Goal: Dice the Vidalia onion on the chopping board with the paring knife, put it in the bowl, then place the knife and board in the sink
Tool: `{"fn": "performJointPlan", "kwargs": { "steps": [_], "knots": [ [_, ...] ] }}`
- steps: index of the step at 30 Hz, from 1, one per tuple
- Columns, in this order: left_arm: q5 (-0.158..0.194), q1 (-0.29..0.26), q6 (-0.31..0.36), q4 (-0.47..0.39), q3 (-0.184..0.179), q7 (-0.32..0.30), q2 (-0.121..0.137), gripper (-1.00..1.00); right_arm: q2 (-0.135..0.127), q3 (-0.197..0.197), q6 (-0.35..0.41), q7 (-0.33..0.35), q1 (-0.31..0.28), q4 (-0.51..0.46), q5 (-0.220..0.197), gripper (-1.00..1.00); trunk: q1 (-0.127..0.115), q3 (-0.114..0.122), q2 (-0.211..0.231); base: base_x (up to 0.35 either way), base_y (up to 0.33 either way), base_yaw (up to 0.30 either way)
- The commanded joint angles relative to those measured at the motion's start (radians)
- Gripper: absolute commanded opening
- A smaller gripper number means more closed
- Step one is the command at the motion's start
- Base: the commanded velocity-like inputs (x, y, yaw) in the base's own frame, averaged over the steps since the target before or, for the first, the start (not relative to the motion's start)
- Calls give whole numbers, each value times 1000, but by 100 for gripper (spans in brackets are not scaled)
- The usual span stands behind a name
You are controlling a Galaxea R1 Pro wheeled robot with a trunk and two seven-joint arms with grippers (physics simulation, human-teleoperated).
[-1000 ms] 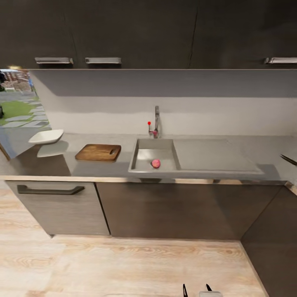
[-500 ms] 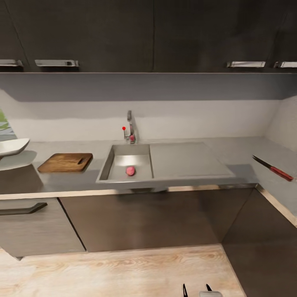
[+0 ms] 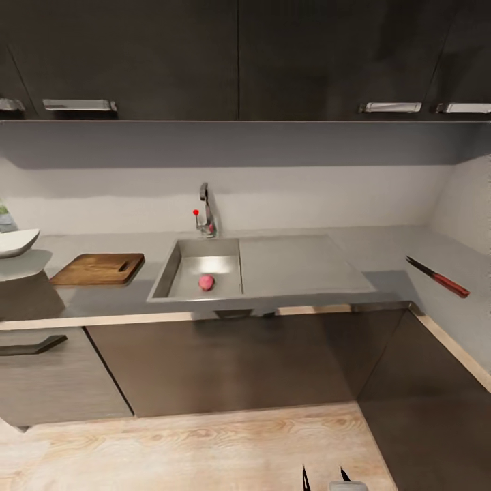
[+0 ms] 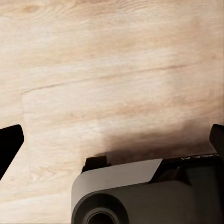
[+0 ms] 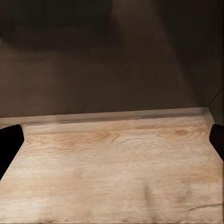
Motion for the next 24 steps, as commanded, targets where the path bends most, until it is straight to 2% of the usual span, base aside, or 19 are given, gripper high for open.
{"fn": "performJointPlan", "kwargs": {
  "steps": [1,6,9,13,14,16,18,19,23,24],
  "knots": [
    [0,-1,-4,1,-4,2,1,100,0,9,-2,-5,-1,1,-6,100,-1,-1,-1,-320,-1,0],
    [0,-1,-4,0,-4,2,1,100,0,9,-2,-5,-1,1,-6,100,-1,-1,-1,-314,0,0],
    [1,-1,2,-5,-1,4,0,100,0,9,-2,-5,-1,1,-6,100,-1,-1,-1,-107,0,0],
    [4,-1,23,-53,1,26,4,100,0,9,-2,-5,-1,1,-6,100,-1,-1,-1,-22,0,0],
    [5,-1,48,-85,1,45,5,100,0,10,-2,-5,-1,1,-6,100,-1,-1,-1,-9,0,0],
    [5,-1,119,-148,2,76,6,100,0,10,-2,-5,-1,1,-6,100,-1,-1,-1,-5,0,0],
    [5,-1,265,-260,2,101,6,100,0,10,-2,-5,-1,1,-6,100,-1,-1,-1,-2,0,0],
    [6,-1,306,-292,2,105,6,100,0,10,-2,-5,-1,1,-6,100,-1,-1,-1,-1,0,0],
    [6,-1,606,-567,2,117,3,100,0,10,-2,-6,-1,1,-6,100,-1,-1,-1,0,0,0],
    [6,-1,737,-699,2,118,3,100,0,10,-2,-7,-1,1,-6,100,-1,-1,-1,0,0,0]
  ]
}}
